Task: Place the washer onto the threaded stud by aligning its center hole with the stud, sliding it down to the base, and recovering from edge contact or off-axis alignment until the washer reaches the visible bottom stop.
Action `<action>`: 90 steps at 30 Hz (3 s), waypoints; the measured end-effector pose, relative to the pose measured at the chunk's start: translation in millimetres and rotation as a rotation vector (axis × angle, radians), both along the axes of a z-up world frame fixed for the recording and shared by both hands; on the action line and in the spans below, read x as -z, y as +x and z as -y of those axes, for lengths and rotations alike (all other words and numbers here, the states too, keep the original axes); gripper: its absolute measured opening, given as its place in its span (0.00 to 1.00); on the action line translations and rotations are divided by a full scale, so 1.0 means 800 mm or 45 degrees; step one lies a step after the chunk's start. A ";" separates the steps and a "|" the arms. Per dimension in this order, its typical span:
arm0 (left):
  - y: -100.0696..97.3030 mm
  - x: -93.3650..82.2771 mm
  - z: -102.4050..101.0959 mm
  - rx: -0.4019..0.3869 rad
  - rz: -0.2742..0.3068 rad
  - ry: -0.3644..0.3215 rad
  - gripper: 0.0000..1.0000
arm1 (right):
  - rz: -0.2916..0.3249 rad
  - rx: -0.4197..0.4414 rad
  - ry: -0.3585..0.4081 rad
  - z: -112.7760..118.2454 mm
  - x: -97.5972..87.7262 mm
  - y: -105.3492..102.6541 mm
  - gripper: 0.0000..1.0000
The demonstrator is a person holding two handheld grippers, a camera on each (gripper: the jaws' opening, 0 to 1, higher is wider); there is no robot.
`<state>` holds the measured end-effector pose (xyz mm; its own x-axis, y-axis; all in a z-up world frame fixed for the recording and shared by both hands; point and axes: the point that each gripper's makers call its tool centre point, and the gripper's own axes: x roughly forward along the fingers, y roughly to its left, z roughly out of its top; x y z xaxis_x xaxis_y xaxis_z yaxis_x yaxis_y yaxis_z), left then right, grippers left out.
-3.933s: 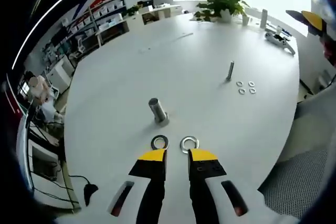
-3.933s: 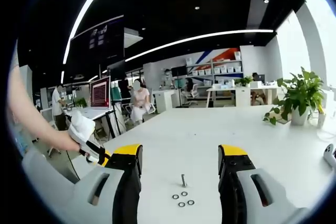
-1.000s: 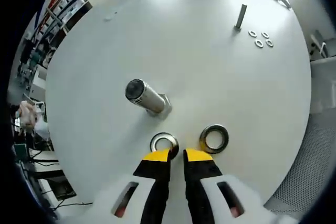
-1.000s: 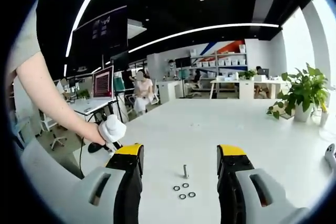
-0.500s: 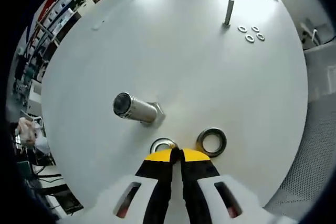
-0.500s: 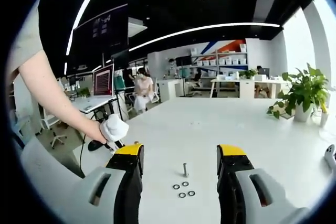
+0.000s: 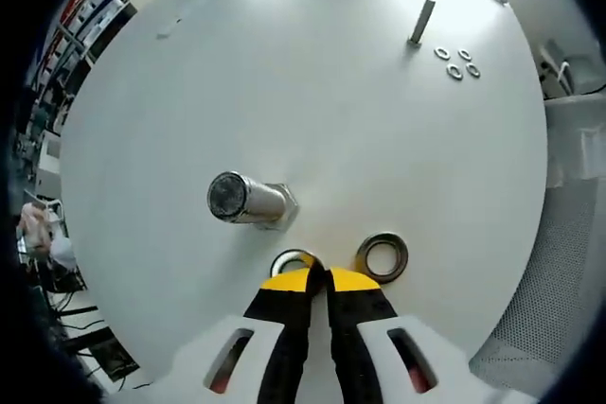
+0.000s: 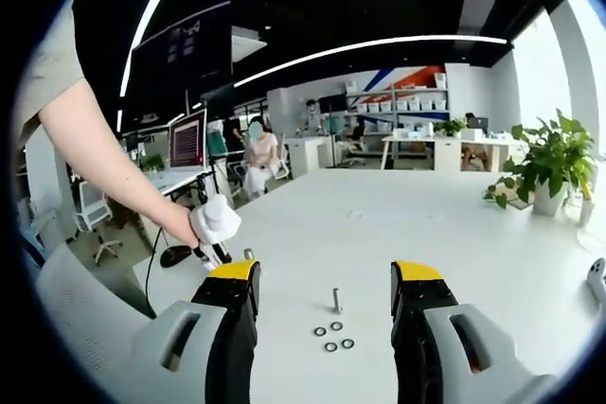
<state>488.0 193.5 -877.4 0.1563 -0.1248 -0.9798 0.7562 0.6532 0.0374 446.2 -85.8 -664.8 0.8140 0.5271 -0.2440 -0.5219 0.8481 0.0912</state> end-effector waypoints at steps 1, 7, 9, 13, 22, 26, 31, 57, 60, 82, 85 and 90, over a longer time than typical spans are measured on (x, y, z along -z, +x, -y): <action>0.000 0.000 0.000 -0.010 0.002 -0.003 0.03 | 0.001 0.001 -0.003 0.000 0.000 0.000 0.58; 0.001 -0.002 0.001 0.029 0.065 0.040 0.02 | 0.001 0.004 -0.004 0.000 0.000 0.000 0.58; 0.001 -0.003 0.001 0.045 0.106 0.036 0.02 | -0.001 0.005 -0.005 0.001 0.000 0.001 0.58; 0.003 -0.004 -0.003 -0.083 0.143 -0.048 0.01 | -0.001 0.016 0.001 0.004 0.000 0.001 0.58; -0.002 -0.015 -0.006 -0.071 0.169 -0.034 0.01 | 0.000 0.017 0.003 0.004 -0.001 0.002 0.58; -0.001 -0.028 -0.002 -0.081 0.189 -0.050 0.01 | -0.001 0.011 0.006 0.003 -0.001 0.002 0.58; -0.007 -0.046 0.007 -0.081 0.217 -0.071 0.01 | 0.000 0.004 0.007 0.001 -0.001 0.001 0.58; 0.030 -0.113 0.034 -0.009 0.319 -0.097 0.01 | -0.008 0.007 0.021 0.002 -0.002 0.002 0.57; 0.035 -0.113 0.034 -0.008 0.304 -0.094 0.01 | -0.012 0.009 0.022 0.002 0.000 0.001 0.57; 0.048 -0.096 0.037 0.029 0.240 -0.062 0.02 | -0.020 0.006 0.018 0.002 0.002 0.001 0.57; 0.048 -0.093 0.035 0.029 0.227 -0.062 0.02 | -0.018 0.005 0.018 0.002 0.001 0.001 0.57; 0.052 -0.091 0.029 0.024 0.228 -0.050 0.02 | -0.021 0.005 0.020 0.002 0.002 0.001 0.57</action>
<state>529.7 170.1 -804.9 0.3248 -0.1667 -0.9310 0.7521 0.6424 0.1474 447.2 -87.4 -666.4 0.8118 0.5280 -0.2494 -0.5170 0.8485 0.1133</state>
